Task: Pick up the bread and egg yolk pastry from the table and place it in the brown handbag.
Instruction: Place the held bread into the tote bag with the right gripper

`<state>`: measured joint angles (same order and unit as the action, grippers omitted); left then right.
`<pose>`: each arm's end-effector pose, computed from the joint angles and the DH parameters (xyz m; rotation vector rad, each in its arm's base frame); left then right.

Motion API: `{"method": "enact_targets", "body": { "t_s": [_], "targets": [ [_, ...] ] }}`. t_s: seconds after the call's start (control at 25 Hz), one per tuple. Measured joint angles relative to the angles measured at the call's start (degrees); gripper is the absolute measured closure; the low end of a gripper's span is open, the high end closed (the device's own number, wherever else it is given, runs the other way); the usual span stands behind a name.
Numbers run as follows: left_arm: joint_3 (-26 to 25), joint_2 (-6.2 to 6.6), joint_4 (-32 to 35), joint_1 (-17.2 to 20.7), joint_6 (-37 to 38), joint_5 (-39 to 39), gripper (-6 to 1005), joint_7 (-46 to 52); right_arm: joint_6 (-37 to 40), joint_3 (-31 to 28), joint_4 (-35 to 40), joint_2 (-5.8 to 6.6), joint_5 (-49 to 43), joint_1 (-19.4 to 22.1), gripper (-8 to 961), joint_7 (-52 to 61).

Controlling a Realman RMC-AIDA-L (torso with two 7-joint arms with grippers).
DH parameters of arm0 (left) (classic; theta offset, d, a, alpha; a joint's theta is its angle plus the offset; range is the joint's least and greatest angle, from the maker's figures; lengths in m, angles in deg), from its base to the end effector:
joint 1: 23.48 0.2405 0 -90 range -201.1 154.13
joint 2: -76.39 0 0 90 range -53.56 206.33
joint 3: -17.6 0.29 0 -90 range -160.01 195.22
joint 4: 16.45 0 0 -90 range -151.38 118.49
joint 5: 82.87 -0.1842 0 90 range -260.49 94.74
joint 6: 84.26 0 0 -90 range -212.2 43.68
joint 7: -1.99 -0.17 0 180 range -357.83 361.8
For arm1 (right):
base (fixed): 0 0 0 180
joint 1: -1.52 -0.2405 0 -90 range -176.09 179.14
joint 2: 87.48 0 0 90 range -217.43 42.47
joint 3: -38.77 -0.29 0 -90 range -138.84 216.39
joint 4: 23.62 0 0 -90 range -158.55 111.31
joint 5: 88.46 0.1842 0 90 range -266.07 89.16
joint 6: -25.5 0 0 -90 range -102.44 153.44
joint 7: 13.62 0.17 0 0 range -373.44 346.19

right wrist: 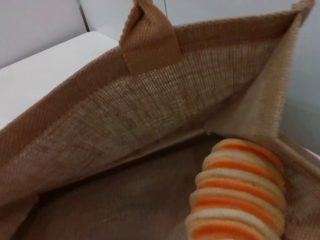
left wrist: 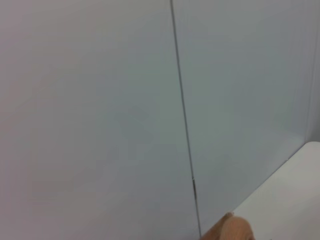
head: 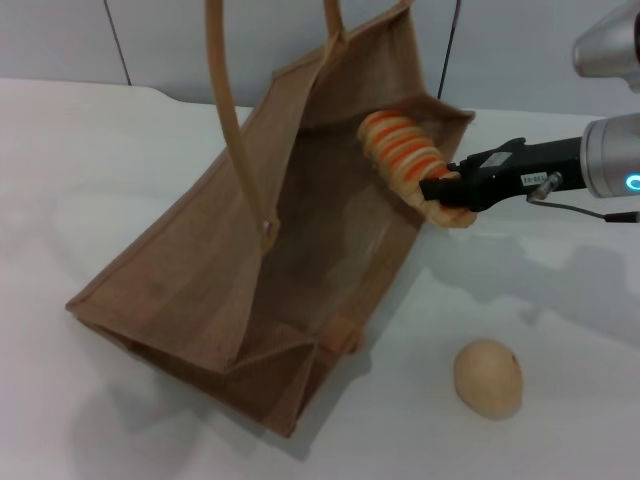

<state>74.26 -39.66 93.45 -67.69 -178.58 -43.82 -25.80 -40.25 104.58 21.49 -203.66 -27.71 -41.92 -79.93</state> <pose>-0.0755 0.3954 0.1060 -2.3108 -0.5107 -0.2107 0.2004 0.4250 -0.0544 -2.6776 0.7499 0.2147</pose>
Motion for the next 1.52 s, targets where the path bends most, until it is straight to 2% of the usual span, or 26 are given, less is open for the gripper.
{"method": "enact_targets", "body": {
  "t_s": [0.56, 0.84, 1.2, 1.52],
  "targets": [
    [5.58, -0.18, 1.37, -0.02, 0.26, 2.67, 881, 1.98, 5.67, 0.28, -6.43, -0.02, 0.1, -3.63, 666, -2.18],
    [6.84, -0.09, -2.08, 0.52, 1.95, 2.33, 881, 2.18, 3.53, -0.01, -5.44, -0.06, 0.24, -3.42, 674, -1.94],
    [8.53, -0.17, -2.31, 0.12, 2.13, 2.91, 881, 2.21, -0.6, -0.18, -2.67, 0.02, 4.71, -2.64, 675, -2.06],
    [10.64, -0.15, -1.31, -1.38, 2.24, 7.47, 881, 2.97, 4.13, 0.09, -5.05, 0.17, 3.9, -2.83, 683, -2.17]
  ]
}}
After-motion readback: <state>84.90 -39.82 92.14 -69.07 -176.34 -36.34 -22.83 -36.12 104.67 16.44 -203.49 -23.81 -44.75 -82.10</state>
